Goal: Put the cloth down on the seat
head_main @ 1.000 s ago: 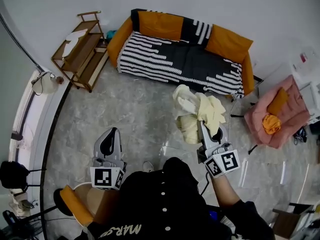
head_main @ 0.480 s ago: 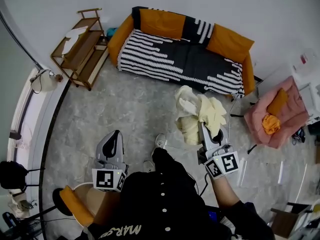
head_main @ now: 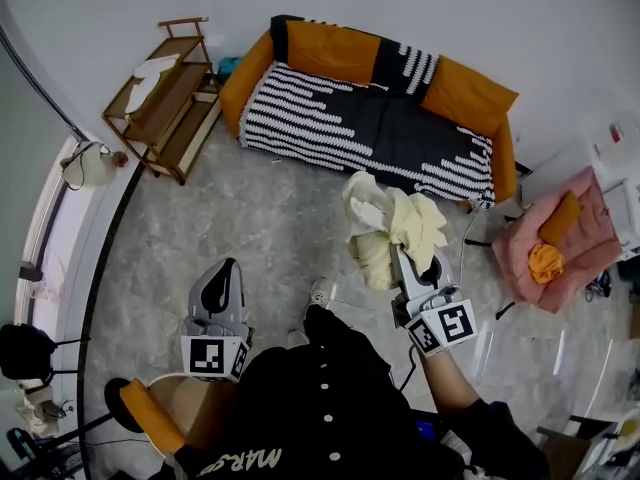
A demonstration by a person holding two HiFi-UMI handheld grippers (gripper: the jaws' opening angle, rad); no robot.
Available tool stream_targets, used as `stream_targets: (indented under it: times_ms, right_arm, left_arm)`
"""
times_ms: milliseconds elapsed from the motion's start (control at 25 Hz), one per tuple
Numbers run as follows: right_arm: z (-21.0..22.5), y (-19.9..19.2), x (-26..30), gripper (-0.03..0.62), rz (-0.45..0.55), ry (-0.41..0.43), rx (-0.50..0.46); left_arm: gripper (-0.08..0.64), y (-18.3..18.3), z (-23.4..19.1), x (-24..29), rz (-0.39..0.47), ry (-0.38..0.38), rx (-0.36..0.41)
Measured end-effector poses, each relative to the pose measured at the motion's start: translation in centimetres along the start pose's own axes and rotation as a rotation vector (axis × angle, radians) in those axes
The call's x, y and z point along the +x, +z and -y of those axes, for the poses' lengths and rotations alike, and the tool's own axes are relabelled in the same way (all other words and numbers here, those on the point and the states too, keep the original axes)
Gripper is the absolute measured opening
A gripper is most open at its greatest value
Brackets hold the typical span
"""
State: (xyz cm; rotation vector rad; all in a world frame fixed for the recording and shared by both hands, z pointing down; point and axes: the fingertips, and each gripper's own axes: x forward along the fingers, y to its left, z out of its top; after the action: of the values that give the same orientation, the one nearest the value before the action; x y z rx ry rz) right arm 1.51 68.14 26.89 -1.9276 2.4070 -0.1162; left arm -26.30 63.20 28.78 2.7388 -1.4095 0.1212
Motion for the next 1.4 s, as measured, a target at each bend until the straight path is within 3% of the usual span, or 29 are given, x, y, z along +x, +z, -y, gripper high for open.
stream_targets:
  times_ms: [400, 840, 1400]
  right_arm:
    - [1.5, -0.1, 5.0, 0.114, -0.01, 0.023, 0.002]
    - [5.3, 1.1, 8.7, 0.112, 0.009, 0.019, 0.006]
    - [10.4, 1.1, 14.6, 0.112, 0.023, 0.074, 0.046]
  left_arm:
    - [0.0, -0.1, -2.9, 4.7, -0.018, 0.014, -0.01]
    - [0.0, 1.3, -3.0, 10.4, 0.0, 0.001, 0.004]
    - [0.0, 2.4, -3.1, 16.3, 0.008, 0.066, 0.019]
